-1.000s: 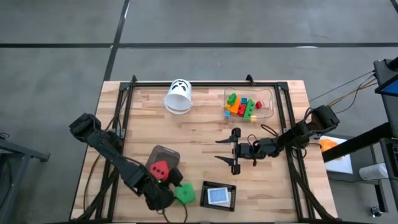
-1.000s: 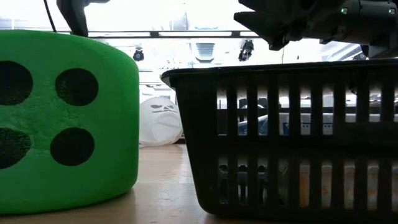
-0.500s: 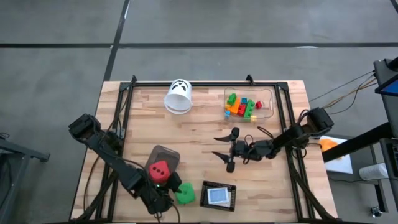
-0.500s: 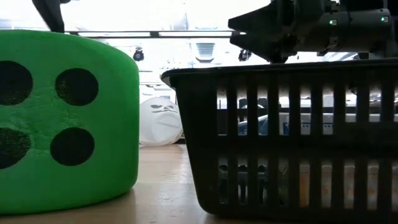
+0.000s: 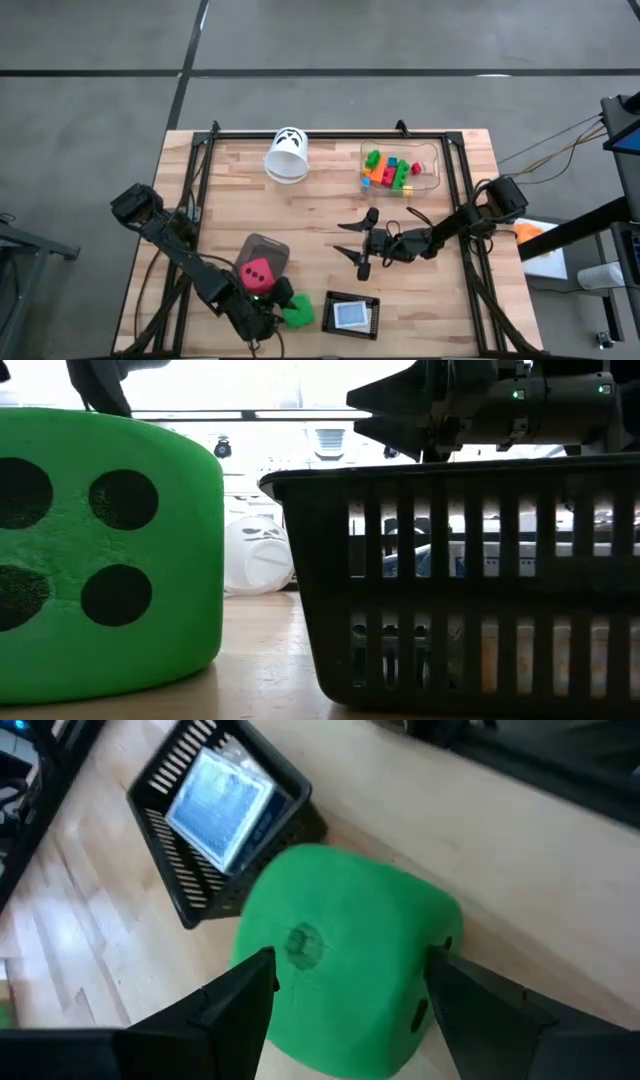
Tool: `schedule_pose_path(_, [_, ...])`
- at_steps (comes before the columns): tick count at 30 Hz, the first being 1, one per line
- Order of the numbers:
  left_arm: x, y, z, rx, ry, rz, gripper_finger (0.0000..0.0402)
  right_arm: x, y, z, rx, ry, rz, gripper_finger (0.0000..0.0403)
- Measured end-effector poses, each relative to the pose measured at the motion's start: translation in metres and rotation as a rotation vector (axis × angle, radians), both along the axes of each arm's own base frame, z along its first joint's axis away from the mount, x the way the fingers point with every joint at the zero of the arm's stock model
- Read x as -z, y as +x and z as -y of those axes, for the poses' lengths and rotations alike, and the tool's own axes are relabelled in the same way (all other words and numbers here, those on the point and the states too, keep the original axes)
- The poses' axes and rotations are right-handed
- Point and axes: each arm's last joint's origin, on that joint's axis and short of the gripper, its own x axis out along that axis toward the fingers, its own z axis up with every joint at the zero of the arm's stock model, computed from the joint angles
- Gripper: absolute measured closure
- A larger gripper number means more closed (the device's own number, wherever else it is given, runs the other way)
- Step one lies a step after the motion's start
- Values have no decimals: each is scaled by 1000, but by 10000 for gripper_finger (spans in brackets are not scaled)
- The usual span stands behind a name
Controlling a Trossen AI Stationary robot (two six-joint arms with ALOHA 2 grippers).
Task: Pick & Place Toys
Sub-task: Put the green die into the gray bin
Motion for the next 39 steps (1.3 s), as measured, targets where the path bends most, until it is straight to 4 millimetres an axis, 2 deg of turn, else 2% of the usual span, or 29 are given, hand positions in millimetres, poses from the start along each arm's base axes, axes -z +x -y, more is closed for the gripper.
schedule_pose_path(7, [27, 7, 4, 9, 95, -17, 144, 0, 0, 0, 12, 4, -1, 127])
schedule_pose_path(12, [30, 8, 5, -8, 121, 0, 165, 0, 0, -1, 11, 3, -5, 127])
schedule_pose_path(15, [25, 7, 4, -10, 114, 8, 214, 0, 0, -1, 11, 3, -5, 127])
schedule_pose_path(21, [21, 5, 3, -17, 131, 23, 357, 1, 0, -1, 11, -1, -14, 127])
schedule_pose_path(22, [21, 5, 3, -18, 132, 22, 366, 1, 0, -1, 11, -1, -14, 127])
schedule_pose_path(31, [12, -2, -7, -84, 209, 26, 387, 1, 0, -1, 12, -3, -16, 127])
schedule_pose_path(39, [-26, -11, -19, -163, 144, 104, 398, 2, 0, -1, 12, -6, -21, 127])
